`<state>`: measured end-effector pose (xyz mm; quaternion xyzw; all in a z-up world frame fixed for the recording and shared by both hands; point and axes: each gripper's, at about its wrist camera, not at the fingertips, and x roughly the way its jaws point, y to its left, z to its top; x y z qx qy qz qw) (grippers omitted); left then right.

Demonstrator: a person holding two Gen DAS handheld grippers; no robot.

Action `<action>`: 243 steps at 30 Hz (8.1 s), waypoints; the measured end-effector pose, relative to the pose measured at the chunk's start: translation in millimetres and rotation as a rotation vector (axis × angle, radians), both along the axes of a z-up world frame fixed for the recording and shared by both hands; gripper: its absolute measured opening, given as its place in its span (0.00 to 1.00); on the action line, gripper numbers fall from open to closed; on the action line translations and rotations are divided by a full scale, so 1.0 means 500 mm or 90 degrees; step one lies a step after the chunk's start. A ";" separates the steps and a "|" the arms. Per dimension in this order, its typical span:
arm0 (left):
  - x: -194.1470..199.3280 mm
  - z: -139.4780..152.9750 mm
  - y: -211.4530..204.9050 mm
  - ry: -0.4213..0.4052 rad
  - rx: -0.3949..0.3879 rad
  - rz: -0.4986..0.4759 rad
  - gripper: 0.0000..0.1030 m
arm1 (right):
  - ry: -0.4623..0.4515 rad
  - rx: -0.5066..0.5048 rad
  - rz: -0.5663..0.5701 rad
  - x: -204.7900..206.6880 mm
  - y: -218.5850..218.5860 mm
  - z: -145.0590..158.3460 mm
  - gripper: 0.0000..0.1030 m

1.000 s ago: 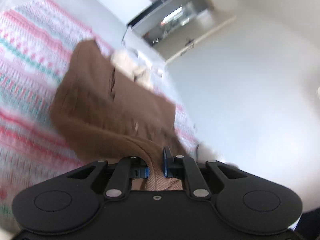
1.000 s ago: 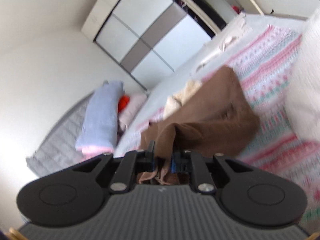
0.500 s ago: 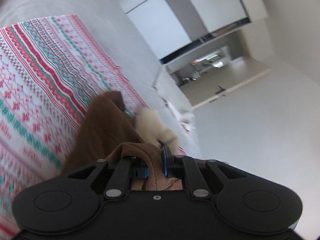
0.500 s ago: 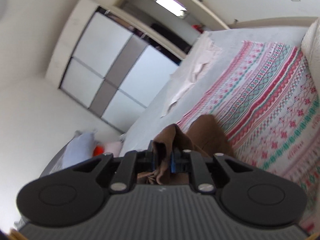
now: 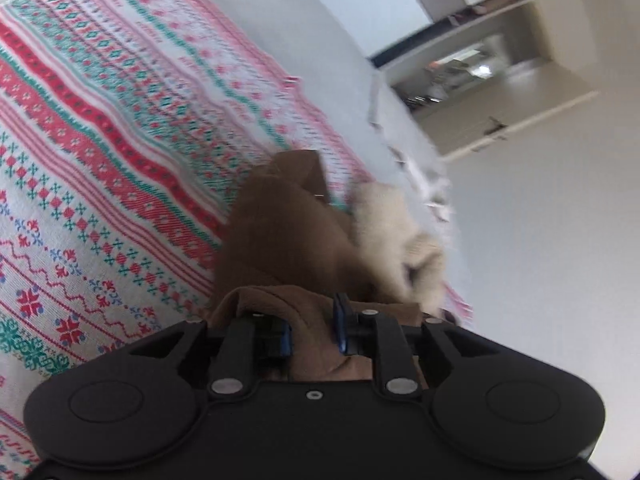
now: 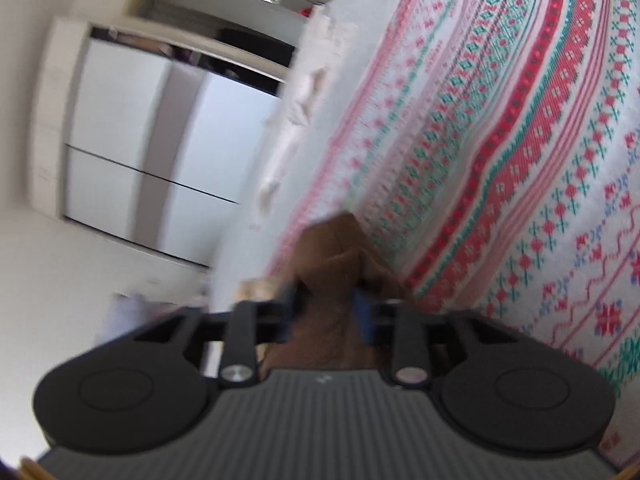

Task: Fold large clothes

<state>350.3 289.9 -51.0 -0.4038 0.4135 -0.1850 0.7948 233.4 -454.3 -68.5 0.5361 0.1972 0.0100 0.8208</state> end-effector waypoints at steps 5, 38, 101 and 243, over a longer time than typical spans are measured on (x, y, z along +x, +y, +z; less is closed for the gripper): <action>-0.080 0.073 0.047 -0.155 0.017 0.077 0.82 | -0.023 -0.144 -0.017 -0.037 -0.014 0.058 0.72; -0.075 0.203 -0.162 -0.501 0.347 0.279 0.11 | -0.139 -0.895 -0.311 0.039 0.359 0.229 0.12; -0.096 -0.071 -0.377 -0.200 0.529 0.008 0.88 | 0.200 -0.729 0.195 0.123 0.561 0.000 0.89; -0.073 0.013 -0.492 -0.200 0.157 -0.079 0.99 | 0.005 -0.344 0.232 0.067 0.264 0.269 0.15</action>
